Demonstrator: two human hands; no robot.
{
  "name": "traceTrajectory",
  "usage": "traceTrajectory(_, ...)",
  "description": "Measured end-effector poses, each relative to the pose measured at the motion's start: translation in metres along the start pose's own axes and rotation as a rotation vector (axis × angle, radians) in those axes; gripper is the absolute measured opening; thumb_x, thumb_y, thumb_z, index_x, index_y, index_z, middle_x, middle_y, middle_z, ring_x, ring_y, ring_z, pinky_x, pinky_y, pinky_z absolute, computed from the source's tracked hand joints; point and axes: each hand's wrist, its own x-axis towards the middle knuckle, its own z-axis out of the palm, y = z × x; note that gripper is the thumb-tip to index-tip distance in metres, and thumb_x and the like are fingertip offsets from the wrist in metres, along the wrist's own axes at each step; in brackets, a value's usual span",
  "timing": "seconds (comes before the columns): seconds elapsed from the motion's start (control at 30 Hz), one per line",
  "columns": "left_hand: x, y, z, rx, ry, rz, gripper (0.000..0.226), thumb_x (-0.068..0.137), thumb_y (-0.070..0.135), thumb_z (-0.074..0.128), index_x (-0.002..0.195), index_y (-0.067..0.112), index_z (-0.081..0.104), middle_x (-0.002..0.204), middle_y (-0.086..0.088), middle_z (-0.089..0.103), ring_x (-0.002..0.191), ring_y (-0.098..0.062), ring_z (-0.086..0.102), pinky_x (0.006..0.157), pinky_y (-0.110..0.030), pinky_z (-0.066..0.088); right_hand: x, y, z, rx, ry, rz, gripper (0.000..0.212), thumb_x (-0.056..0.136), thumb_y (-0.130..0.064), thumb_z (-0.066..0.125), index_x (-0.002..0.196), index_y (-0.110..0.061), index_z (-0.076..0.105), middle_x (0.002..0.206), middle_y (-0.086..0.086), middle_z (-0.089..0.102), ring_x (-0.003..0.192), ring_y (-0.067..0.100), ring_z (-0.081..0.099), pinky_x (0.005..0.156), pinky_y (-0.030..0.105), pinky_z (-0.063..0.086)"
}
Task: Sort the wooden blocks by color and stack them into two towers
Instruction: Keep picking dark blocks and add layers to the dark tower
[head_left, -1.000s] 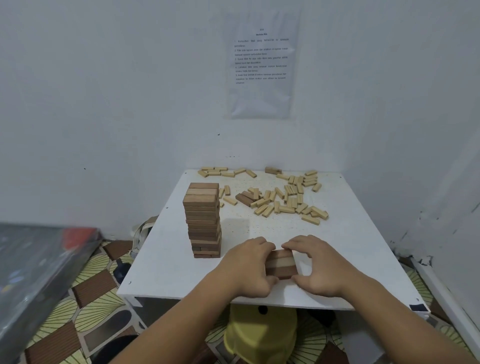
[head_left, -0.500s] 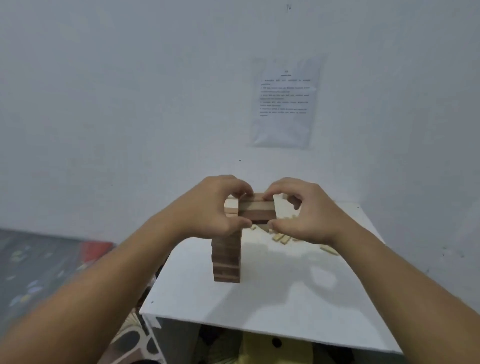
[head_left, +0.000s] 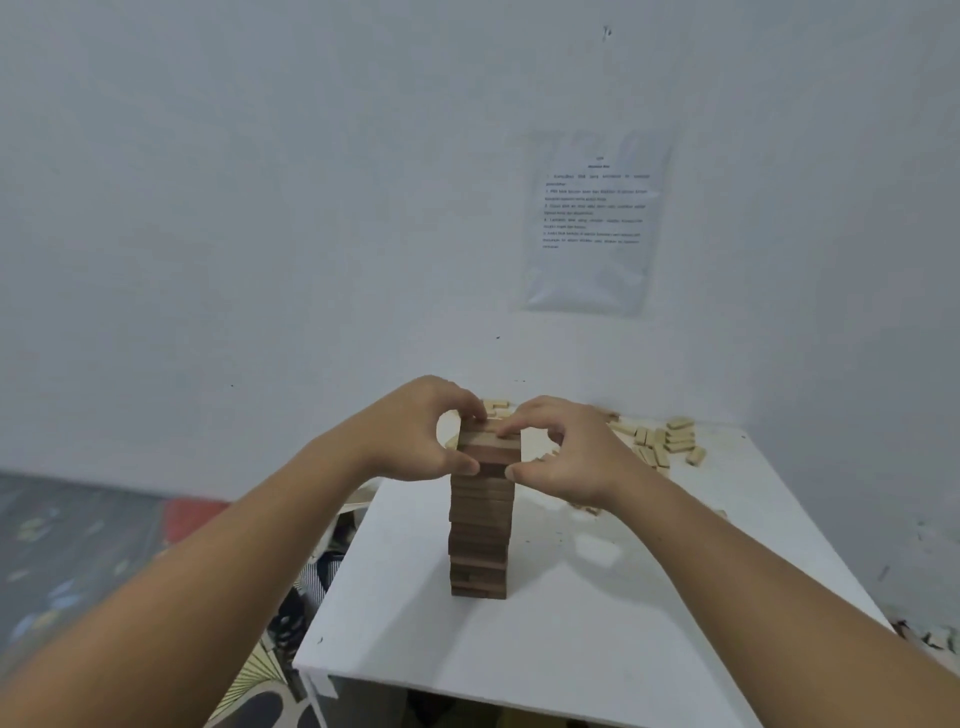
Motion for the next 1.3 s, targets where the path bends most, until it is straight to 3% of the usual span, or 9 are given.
traceTrajectory(0.53,0.004,-0.006,0.008,-0.005,-0.041,-0.014,0.056,0.083,0.039,0.082,0.135,0.032,0.062,0.127,0.018,0.058,0.128,-0.004,0.040,0.106,-0.032,0.038,0.001,0.004,0.009,0.002,-0.021,0.069,0.032,0.070,-0.026,0.080,0.097,-0.042,0.073,0.114,-0.019,0.062,0.115,0.005,0.055,0.102,0.031,0.042)
traceTrajectory(0.77,0.003,-0.006,0.009,-0.006,-0.068,-0.025,0.057,0.086,0.038,0.081,0.137,0.031,0.059,0.127,0.019,0.056,0.124,-0.006,0.045,0.104,-0.030,0.038,-0.004,0.001,0.007,0.054,-0.039,0.064,0.032,0.076,-0.017,0.082,0.099,-0.037,0.072,0.112,-0.014,0.059,0.079,-0.017,0.047,0.079,0.024,0.038)
traceTrajectory(1.03,0.002,-0.006,0.011,-0.039,-0.116,-0.048,0.064,0.087,0.035,0.080,0.145,0.030,0.051,0.130,0.018,0.054,0.126,-0.009,0.047,0.104,-0.028,0.036,-0.005,0.000,0.011,0.037,-0.048,0.039,0.037,0.080,-0.016,0.079,0.107,-0.037,0.065,0.118,-0.013,0.056,0.090,-0.003,0.049,0.082,0.025,0.045)
traceTrajectory(1.17,0.002,-0.006,0.013,-0.059,-0.137,-0.065,0.077,0.086,0.034,0.082,0.152,0.030,0.044,0.141,0.016,0.052,0.131,-0.009,0.046,0.103,-0.025,0.034,-0.005,0.005,0.013,0.034,-0.069,0.015,0.042,0.079,-0.020,0.079,0.112,-0.040,0.060,0.120,-0.016,0.054,0.094,-0.011,0.047,0.095,0.034,0.051)
traceTrajectory(1.3,0.003,-0.006,0.014,-0.091,-0.169,-0.084,0.082,0.083,0.032,0.084,0.153,0.033,0.041,0.136,0.019,0.053,0.130,-0.009,0.048,0.101,-0.025,0.037,-0.006,0.011,0.018,0.003,-0.077,0.031,0.055,0.074,-0.031,0.082,0.119,-0.046,0.055,0.122,-0.023,0.049,0.110,0.000,0.048,0.101,0.042,0.051)
